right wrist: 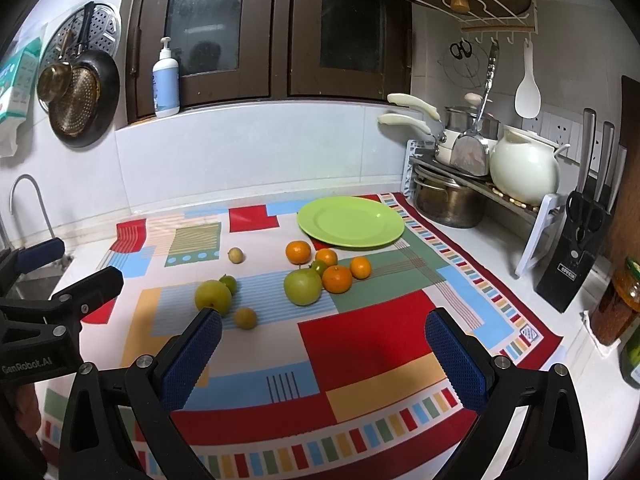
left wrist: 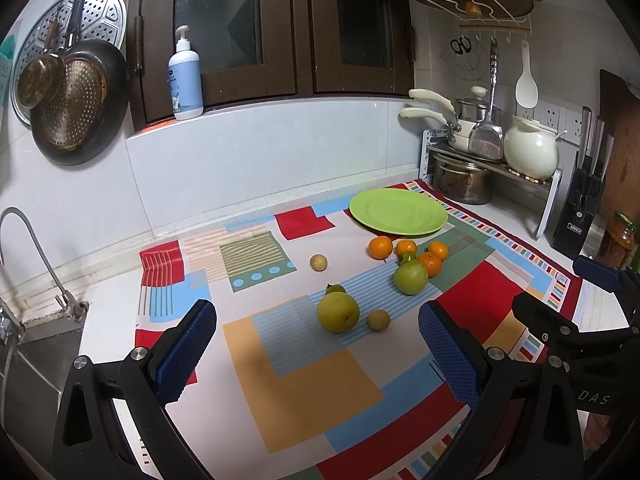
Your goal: Organize fruits
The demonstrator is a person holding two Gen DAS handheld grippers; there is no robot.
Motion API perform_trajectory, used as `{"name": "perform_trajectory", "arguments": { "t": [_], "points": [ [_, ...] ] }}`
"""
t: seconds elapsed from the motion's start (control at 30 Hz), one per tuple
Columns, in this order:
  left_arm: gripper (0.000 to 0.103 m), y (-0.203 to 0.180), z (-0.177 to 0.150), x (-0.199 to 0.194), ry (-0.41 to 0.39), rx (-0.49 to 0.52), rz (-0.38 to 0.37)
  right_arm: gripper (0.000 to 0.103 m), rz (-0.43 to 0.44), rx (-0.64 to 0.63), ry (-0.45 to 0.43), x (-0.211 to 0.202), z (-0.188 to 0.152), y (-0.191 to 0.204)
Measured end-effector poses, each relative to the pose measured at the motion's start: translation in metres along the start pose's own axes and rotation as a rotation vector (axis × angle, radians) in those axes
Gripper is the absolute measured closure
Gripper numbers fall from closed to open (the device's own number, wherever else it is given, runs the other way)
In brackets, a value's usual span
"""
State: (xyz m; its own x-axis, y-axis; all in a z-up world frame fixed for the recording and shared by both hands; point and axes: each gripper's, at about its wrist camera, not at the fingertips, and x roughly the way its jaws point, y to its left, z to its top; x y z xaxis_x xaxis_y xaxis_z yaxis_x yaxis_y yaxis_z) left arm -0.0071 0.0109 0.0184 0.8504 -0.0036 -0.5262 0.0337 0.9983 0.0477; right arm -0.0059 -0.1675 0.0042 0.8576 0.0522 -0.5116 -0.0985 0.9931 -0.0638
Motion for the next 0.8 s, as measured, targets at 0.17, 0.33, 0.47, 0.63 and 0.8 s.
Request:
{"name": "perform_trajectory", "arguments": {
  "t": [0.17, 0.33, 0.47, 0.63, 0.8],
  "points": [
    [0.0, 0.0, 0.0, 0.0, 0.0, 0.0, 0.0, 0.001, 0.003, -0.003, 0.0, 0.0, -0.001, 0.0],
    [0.0, -0.001, 0.001, 0.0, 0.004, 0.0, -0.003, 0.001, 0.006, -0.004, 0.005, 0.001, -0.001, 0.0],
    [0.0, -0.001, 0.001, 0.001, 0.009, -0.002, -0.005, 0.001, 0.008, -0.007, 0.006, 0.002, -0.001, 0.0],
    [0.0, -0.001, 0.0, 0.003, 0.012, -0.001, -0.005, 0.001, 0.016, -0.009, 0.013, 0.006, -0.004, 0.003],
    [0.0, 0.003, -0.006, 0.012, 0.017, 0.022, -0.01, 0.001, 0.045, -0.033, 0.021, 0.012, -0.004, 0.009]
  ]
}}
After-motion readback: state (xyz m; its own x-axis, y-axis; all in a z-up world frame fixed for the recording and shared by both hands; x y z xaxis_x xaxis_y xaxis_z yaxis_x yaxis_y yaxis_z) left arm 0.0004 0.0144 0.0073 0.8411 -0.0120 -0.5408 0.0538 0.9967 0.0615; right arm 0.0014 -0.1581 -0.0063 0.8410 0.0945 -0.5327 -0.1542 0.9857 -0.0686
